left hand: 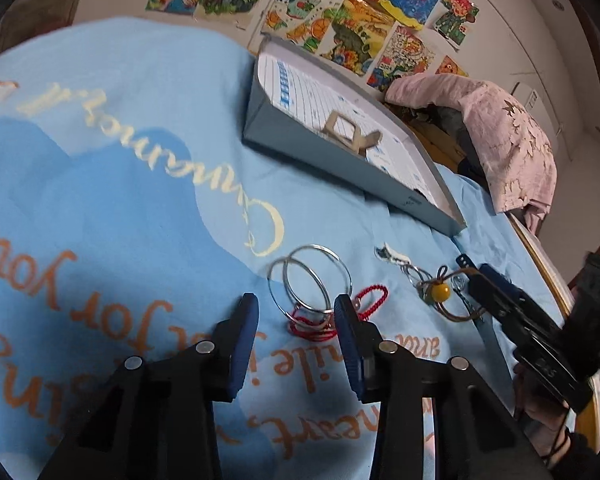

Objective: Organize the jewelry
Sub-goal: 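Grasp the silver rings with the left tool while the right tool grasps the brown bead bracelet, then carry the rings and brown bracelet into the grey tray and release both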

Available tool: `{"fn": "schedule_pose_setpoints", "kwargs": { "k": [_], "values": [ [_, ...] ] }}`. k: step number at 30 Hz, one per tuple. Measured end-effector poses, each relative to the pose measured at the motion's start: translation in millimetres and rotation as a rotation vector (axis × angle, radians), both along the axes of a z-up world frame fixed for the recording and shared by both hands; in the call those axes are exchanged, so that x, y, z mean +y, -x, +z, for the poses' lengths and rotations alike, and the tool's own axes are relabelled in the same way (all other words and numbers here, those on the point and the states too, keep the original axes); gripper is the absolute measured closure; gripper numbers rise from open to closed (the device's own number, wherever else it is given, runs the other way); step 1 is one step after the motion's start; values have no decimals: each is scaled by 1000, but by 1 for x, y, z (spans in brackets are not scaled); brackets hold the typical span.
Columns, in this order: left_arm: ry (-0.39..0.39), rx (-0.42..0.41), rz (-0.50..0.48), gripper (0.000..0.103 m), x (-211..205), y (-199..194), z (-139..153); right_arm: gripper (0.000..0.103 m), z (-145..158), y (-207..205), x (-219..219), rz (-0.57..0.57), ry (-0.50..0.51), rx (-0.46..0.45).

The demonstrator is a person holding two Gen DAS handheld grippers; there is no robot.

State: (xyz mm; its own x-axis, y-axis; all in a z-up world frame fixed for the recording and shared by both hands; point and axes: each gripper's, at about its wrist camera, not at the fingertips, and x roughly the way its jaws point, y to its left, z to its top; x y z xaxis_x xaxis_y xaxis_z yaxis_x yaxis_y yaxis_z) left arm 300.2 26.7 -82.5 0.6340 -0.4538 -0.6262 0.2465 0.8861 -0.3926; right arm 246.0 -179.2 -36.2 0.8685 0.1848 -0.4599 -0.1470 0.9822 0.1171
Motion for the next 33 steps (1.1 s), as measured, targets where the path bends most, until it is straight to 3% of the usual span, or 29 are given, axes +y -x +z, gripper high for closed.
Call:
{"fn": "schedule_pose_setpoints", "kwargs": {
  "k": [4,9,16,19,33],
  "values": [
    [30,-25,-11,66,1,2,-9,52,-20,-21,3,29,-26,96],
    [67,-17,-5,80,7,0,-15,62,-35,-29,12,53,-11,149],
    [127,-26,23,94,13,-1,-16,65,-37,-27,18,57,2,154],
    [133,-32,31,96,14,-1,-16,75,-37,-25,21,60,13,152],
    [117,-65,51,100,16,3,-9,81,-42,-30,22,83,1,155]
  ]
}}
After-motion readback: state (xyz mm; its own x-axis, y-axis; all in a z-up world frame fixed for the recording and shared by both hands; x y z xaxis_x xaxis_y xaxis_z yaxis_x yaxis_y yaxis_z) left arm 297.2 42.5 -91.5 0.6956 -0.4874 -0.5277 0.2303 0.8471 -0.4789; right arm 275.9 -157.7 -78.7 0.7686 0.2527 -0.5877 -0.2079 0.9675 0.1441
